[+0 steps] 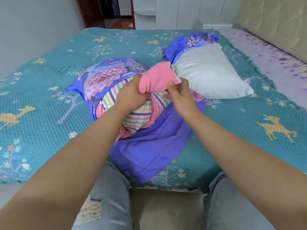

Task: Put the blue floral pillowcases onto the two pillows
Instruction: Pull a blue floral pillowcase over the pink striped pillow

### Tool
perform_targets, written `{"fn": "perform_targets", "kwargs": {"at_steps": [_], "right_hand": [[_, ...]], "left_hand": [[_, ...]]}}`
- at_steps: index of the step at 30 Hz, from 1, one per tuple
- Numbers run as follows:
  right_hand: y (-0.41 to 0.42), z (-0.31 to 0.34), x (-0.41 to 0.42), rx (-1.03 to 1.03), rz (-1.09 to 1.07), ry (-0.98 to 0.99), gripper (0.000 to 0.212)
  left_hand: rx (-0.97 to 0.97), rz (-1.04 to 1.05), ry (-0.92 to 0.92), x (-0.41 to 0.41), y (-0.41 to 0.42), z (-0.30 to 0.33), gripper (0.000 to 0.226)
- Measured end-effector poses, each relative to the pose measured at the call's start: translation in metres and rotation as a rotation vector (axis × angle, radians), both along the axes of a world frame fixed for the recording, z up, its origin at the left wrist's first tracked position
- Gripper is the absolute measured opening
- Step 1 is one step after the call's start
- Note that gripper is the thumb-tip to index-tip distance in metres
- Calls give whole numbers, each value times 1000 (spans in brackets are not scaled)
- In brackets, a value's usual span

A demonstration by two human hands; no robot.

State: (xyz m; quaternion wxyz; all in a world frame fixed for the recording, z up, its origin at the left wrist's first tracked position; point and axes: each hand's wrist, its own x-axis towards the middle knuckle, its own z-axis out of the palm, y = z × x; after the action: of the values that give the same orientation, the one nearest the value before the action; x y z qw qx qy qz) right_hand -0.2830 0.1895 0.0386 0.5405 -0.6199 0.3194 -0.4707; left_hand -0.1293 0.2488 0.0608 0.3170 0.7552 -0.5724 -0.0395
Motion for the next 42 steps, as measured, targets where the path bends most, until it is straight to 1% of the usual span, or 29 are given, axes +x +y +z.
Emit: {"fn": "perform_targets", "kwargs": {"at_steps": [1,2,3,4,5,7,8,9,11,13,14,16,17,19,20,21,23,24,25,27,29,31,33,36,40,41,42], "right_hand": [[-10,-14,7,-12,-48,58,3],[-19,-26,7,-60,-75,189,9],[-29,-37,7,-161,-50,371,14],[-36,-45,4,-290,6,571,14],[-43,-53,4,-442,79,727,13],[-50,-63,6,-784,176,915,21],[-51,-66,9,-907,220,1018,29],[-53,-71,12,-989,249,1124,36],[-57,-77,14,-1046,239,1283,47],[-58,-80,16,-1113,199,1302,50],[-59,-80,19,-1177,188,1305,48],[-61,-81,25,-1345,144,1346,38],[-61,-81,27,-1398,110,1337,31],[-64,-80,26,-1445,137,1265,18],[-65,-79,23,-1438,189,1233,22],[-66,-80,21,-1406,234,1213,33],[-65,-73,20,-1327,321,1237,48],[-63,-67,21,-1269,377,1298,49],[-62,-61,20,-1223,420,1362,45],[-65,-52,21,-1165,457,1362,36],[-70,-49,19,-1122,462,1322,43],[-70,-51,20,-1116,477,1324,52],[-71,-53,21,-1156,467,1303,53],[-77,-43,10,-1309,388,1204,63],[-85,-18,-11,-1400,373,1130,54],[-83,-11,-14,-1422,371,1100,51],[-81,-3,-16,-1451,362,1058,49]], "left_hand": [[-6,-6,50,8,-2,0,44],[-26,-20,104,14,-3,0,44],[-58,-39,159,22,-3,0,46],[-93,-63,208,29,-2,0,48],[-125,-84,251,36,-1,1,50],[-177,-111,306,48,2,1,52],[-192,-115,316,53,2,1,51],[-198,-113,324,57,2,3,51],[-195,-108,345,63,-1,4,56],[-183,-113,357,66,-4,4,60],[-176,-118,354,67,-7,3,61],[-164,-121,346,67,-10,0,61],[-163,-118,346,66,-11,0,61],[-170,-118,355,68,-12,0,61],[-172,-123,359,69,-13,-1,61],[-172,-131,355,69,-13,-2,60],[-161,-133,323,67,-16,-6,57],[-152,-130,309,66,-18,-8,55],[-142,-127,302,65,-20,-10,54],[-139,-133,310,68,-23,-12,56],[-163,-151,326,72,-24,-11,59],[-180,-145,296,75,-24,-9,58],[-197,-139,203,78,-23,-13,52],[-192,-127,-3,85,-20,-25,58],[-73,-169,-321,66,-17,-42,57],[-57,-168,-387,60,-18,-46,55],[-25,-133,-414,51,-19,-49,53]]}}
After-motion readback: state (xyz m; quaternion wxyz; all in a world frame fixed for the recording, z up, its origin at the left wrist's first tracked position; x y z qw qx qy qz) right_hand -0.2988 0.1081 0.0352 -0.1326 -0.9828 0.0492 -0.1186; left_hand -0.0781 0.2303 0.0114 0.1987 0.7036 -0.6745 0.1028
